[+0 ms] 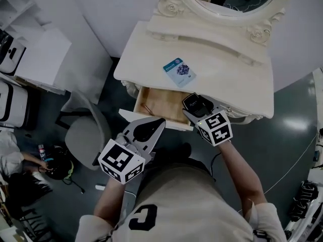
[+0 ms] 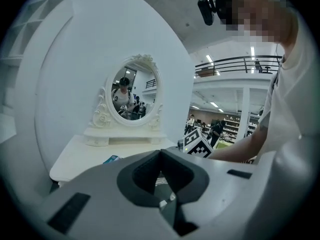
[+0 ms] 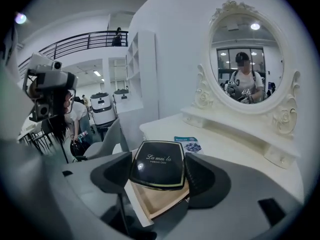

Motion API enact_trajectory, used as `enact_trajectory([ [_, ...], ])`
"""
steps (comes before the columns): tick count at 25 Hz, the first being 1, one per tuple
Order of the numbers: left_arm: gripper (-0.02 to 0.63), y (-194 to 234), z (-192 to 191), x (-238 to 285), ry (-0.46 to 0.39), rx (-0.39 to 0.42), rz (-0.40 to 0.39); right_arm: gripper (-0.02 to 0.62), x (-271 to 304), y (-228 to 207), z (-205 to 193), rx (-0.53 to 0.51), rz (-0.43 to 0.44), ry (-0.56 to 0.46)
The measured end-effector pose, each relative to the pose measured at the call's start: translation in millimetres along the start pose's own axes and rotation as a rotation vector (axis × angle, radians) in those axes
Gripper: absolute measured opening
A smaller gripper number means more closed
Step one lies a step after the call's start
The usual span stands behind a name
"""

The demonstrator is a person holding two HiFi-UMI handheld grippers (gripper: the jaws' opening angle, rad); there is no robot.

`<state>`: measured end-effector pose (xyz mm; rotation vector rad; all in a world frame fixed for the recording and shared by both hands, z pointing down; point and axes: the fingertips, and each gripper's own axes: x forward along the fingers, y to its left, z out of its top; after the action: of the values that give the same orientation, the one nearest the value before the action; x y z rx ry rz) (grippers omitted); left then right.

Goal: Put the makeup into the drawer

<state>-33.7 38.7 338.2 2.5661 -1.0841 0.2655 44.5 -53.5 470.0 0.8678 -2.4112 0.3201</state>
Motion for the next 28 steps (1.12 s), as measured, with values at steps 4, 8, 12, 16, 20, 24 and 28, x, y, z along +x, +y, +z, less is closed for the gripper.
enact_trajectory([
  [4, 0.054, 1, -2, 21, 0.018, -0.02, 0.064, 0.339, 11, -13, -11, 0.019, 0.074, 0.009],
  [8, 0.052, 3, -7, 32, 0.041, -0.046, 0.125, 0.339, 30, -15, -21, 0.046, 0.141, 0.015],
  [12, 0.052, 7, -11, 37, 0.072, -0.056, 0.157, 0.339, 51, -7, -28, 0.067, 0.194, 0.039],
  [16, 0.054, 24, -12, 41, 0.072, -0.075, 0.152, 0.339, 75, -1, -40, 0.08, 0.199, 0.087],
  [20, 0.054, 53, -11, 42, 0.07, -0.072, 0.122, 0.339, 104, 2, -56, 0.092, 0.177, 0.176],
  [24, 0.054, 90, -13, 40, 0.091, -0.035, 0.096, 0.339, 131, 1, -75, 0.111, 0.138, 0.268],
  [28, 0.052, 127, -14, 38, 0.088, -0.047, 0.054, 0.339, 154, -5, -96, 0.141, 0.083, 0.348],
])
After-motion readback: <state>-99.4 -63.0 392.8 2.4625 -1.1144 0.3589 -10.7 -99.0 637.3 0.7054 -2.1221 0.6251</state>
